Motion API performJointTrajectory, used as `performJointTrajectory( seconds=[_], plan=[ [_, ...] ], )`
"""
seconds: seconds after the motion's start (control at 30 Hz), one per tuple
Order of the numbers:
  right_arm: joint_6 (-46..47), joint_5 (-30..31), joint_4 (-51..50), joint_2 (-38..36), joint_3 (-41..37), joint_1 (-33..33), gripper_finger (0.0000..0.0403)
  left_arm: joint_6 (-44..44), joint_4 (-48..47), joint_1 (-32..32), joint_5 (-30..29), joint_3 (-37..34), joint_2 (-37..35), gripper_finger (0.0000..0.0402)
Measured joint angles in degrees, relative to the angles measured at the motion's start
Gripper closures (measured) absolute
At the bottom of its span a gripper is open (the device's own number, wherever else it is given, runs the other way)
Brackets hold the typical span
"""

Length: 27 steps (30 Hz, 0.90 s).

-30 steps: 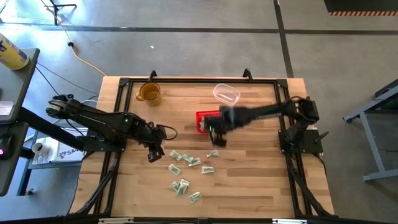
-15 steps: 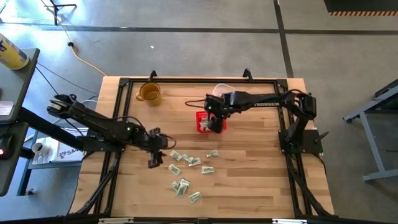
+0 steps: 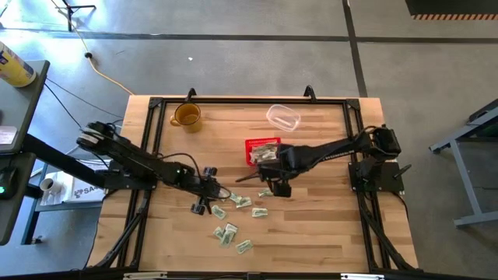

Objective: Pick and place items into bin
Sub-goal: Put the white packet into the red basket

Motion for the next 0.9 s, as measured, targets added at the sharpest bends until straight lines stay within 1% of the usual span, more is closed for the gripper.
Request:
performJointTrajectory(
  seconds=[0.07,0.17,0.2,0.27,0.33,0.4,0.47,0.53,0.67,0.7,0.73,0.77,0.9],
  plan=[
    [2.47,0.46,-0.39,0.0,0.0,0.88,0.0018,0.03,0.21,0.46,-1.54,0.01,1.64,0.0148],
    [5.5,0.86,-1.07,-0.02,0.0,1.63,0.0017,0.08,1.37,1.59,-2.08,0.19,2.89,0.0115],
    [5.94,0.95,-1.22,-0.02,0.0,1.88,0.0017,0.14,1.39,2.15,-1.66,0.17,3.04,0.0107],
    [6.12,1.17,-1.2,-0.04,-0.25,2.38,0.0017,2.08,1.54,3.66,1.13,0.19,3.52,0.0099],
    [6.17,0.6,-1.02,-0.07,-0.86,2.79,0.0017,4.42,1.58,4.94,3.91,0.26,3.54,0.0107],
    [7.3,-1.37,-1.09,-0.07,-2.03,2.91,0.0017,7.2,1.82,6.39,6.8,0.23,3.62,0.0134],
    [9.24,-3.45,-1.05,-0.07,-3.73,3.05,0.0017,9.95,2.41,7.81,8.53,0.16,3.66,0.0177],
    [11.29,-3.74,-1.11,-0.07,-5.37,3.67,0.0017,12.52,3.59,9.55,8.46,0.14,3.76,0.0231],
    [14.99,-3.14,-0.61,-0.94,-8.65,6.71,0.0017,15.79,4.09,13.83,5.96,1.06,3.95,0.0352],
    [16.28,-2.99,-0.19,-1.6,-9.48,7.61,0.0017,16.02,3.6,14.95,6.0,1.95,3.96,0.0373],
    [17.76,-2.9,0.03,-2.46,-10.48,8.51,0.0017,16.08,2.56,16.14,5.99,3.2,3.96,0.038],
    [19.61,-2.72,0.22,-3.44,-11.5,9.41,0.0017,16.09,0.99,17.17,5.97,4.79,3.96,0.0379],
    [29.04,-0.71,0.47,-7.73,-15.96,12.72,0.0017,18.0,-7.55,20.02,7.15,14.23,3.96,0.0351]
  ],
)
